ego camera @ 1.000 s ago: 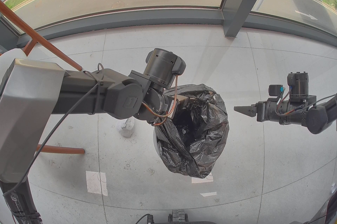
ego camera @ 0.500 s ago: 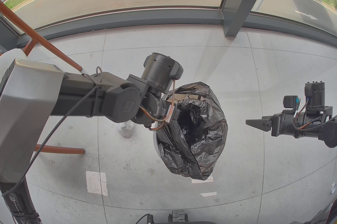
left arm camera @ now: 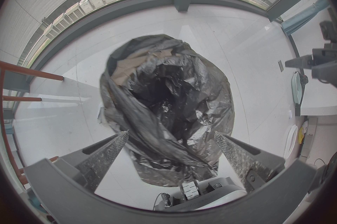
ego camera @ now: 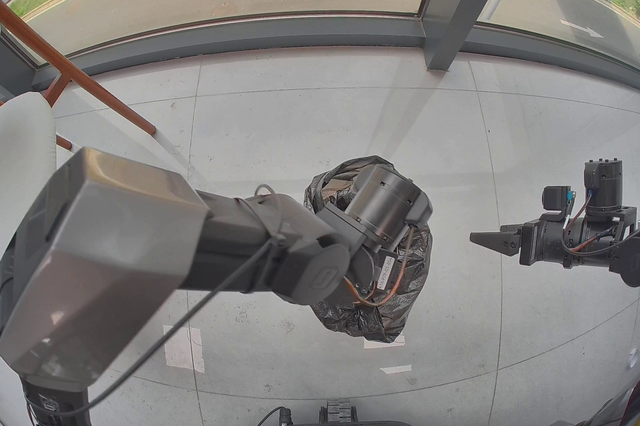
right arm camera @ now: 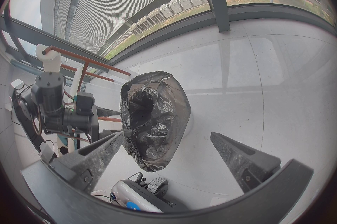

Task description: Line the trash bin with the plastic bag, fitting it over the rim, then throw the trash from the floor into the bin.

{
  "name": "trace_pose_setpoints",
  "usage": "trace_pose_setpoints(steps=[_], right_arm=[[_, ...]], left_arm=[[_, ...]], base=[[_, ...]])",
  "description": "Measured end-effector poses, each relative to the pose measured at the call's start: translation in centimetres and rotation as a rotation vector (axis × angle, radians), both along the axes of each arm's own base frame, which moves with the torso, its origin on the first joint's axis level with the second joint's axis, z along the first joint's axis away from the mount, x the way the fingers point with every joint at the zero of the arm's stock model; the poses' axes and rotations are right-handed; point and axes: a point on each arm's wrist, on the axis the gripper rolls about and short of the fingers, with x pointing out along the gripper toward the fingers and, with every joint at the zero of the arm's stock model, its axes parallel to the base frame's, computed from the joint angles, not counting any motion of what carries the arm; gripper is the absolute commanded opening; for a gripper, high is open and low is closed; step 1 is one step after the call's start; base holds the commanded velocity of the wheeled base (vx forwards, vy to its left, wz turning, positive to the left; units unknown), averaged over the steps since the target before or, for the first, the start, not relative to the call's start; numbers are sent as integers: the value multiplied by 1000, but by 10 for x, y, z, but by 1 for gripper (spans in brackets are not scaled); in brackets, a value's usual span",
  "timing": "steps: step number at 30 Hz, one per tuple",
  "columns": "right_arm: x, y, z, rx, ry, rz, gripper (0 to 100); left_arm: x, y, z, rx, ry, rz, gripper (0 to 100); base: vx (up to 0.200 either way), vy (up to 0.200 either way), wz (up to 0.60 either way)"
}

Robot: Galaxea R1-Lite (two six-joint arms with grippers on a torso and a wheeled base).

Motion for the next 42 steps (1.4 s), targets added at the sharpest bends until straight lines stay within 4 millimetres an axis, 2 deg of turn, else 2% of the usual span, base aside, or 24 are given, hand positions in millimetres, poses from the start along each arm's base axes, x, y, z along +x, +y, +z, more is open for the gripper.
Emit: trace_pose_setpoints(steps=[8,16,24,25,35,38,42], right_arm=[[-1,0,-1,1,4,3,100],[-1,-1,-2,3,9,-2,100],[-4,-1,-6,-1,23,1,100],[-4,-1,-6,-1,24,1,100],[-6,-3,-5,1,22,-7,100],[-7,-5,-6,1,25,-13,100],[-9,-7,-7,1,30,-21,100]], left_arm=[[15,-13,-15,-3,15,61,100],[24,-13,-26,30,13,112,100],[29,-9,-26,42,29,143,100],[30,-8,-27,43,30,145,0],[31,-7,-31,57,47,148,0],[29,-4,-25,53,45,149,0],[25,9,-16,64,54,161,0]], base=[[0,0,0],[0,0,0],[0,0,0],[0,0,0],[0,0,0],[0,0,0],[0,0,0]])
